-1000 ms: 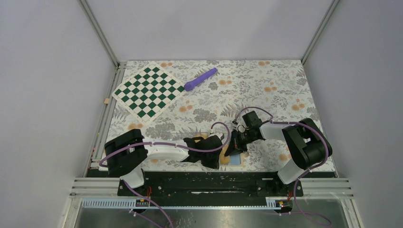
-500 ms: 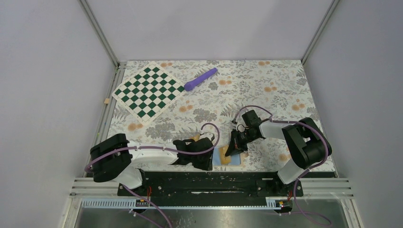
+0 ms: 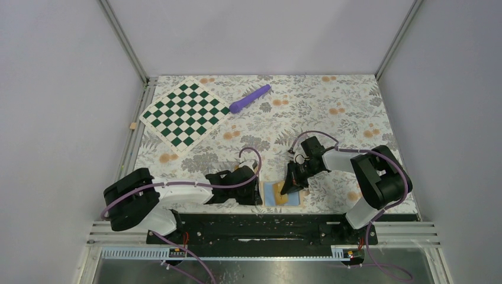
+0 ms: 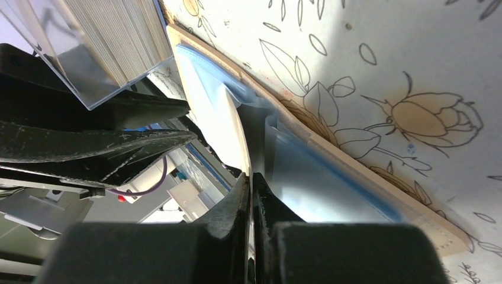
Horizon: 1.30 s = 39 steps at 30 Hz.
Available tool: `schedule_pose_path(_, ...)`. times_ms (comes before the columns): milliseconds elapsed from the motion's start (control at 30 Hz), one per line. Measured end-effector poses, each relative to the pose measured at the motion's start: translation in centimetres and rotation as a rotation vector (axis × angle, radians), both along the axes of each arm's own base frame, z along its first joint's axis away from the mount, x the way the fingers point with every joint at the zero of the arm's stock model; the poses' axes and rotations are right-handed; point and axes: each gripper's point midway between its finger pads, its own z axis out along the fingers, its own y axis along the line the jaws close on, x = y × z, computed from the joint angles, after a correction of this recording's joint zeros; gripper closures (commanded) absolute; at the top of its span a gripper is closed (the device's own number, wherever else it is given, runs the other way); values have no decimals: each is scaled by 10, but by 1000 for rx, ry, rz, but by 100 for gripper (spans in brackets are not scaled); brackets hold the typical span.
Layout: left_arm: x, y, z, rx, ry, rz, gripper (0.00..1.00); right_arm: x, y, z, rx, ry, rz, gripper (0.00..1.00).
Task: Put the credit cards into the card holder
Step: Insert the credit card into the card holder.
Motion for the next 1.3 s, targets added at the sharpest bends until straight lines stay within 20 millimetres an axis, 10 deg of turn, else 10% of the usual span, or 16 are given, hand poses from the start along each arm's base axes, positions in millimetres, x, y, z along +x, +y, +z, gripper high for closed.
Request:
schedule_pose_path(700, 0, -14, -6, 13, 34, -35, 98, -1, 14, -2, 103, 17, -35, 89)
schedule_pose_path(1300, -1, -21, -5, 36, 39, -69, 100, -7, 11, 0, -97, -70, 35, 51)
